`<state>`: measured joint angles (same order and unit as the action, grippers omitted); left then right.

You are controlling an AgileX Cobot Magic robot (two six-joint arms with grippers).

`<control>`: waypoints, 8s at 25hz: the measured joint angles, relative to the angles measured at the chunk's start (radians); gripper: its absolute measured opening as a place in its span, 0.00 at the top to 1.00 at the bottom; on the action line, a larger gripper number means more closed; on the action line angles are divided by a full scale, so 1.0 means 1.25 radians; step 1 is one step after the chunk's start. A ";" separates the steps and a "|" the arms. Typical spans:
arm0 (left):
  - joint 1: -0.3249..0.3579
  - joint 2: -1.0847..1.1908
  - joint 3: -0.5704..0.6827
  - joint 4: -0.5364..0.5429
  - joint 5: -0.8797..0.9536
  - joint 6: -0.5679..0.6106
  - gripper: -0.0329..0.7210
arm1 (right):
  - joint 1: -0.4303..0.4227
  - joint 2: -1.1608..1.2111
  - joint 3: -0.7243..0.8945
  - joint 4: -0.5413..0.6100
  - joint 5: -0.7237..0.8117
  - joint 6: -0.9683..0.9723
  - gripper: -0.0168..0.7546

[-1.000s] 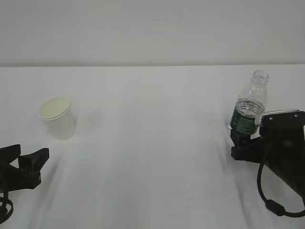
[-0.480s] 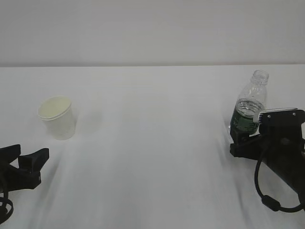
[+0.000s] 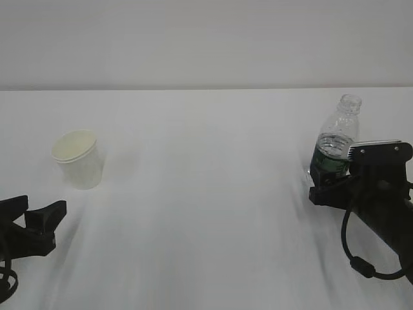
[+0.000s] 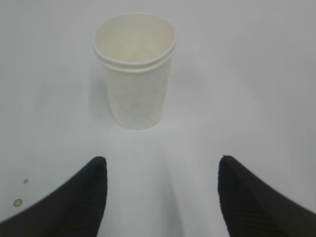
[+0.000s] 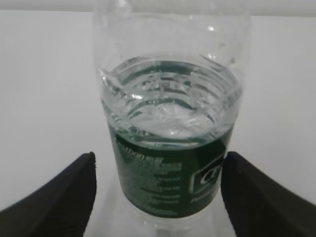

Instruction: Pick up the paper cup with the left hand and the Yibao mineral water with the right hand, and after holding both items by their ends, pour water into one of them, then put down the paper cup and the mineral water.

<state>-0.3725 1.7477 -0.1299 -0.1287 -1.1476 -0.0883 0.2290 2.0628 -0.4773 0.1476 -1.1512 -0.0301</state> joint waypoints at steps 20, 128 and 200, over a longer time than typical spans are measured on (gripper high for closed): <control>0.000 0.000 0.000 0.000 0.000 0.000 0.30 | 0.000 0.003 -0.027 0.022 0.000 -0.012 0.21; 0.000 0.000 0.000 0.020 0.000 0.001 0.33 | 0.000 0.078 -0.141 0.073 0.033 -0.032 0.34; 0.000 0.050 -0.014 0.022 0.000 0.007 0.12 | 0.000 -0.075 -0.046 0.019 0.051 -0.056 0.35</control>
<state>-0.3725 1.8099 -0.1469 -0.1018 -1.1476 -0.0790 0.2290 1.9694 -0.5351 0.1713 -1.0880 -0.1004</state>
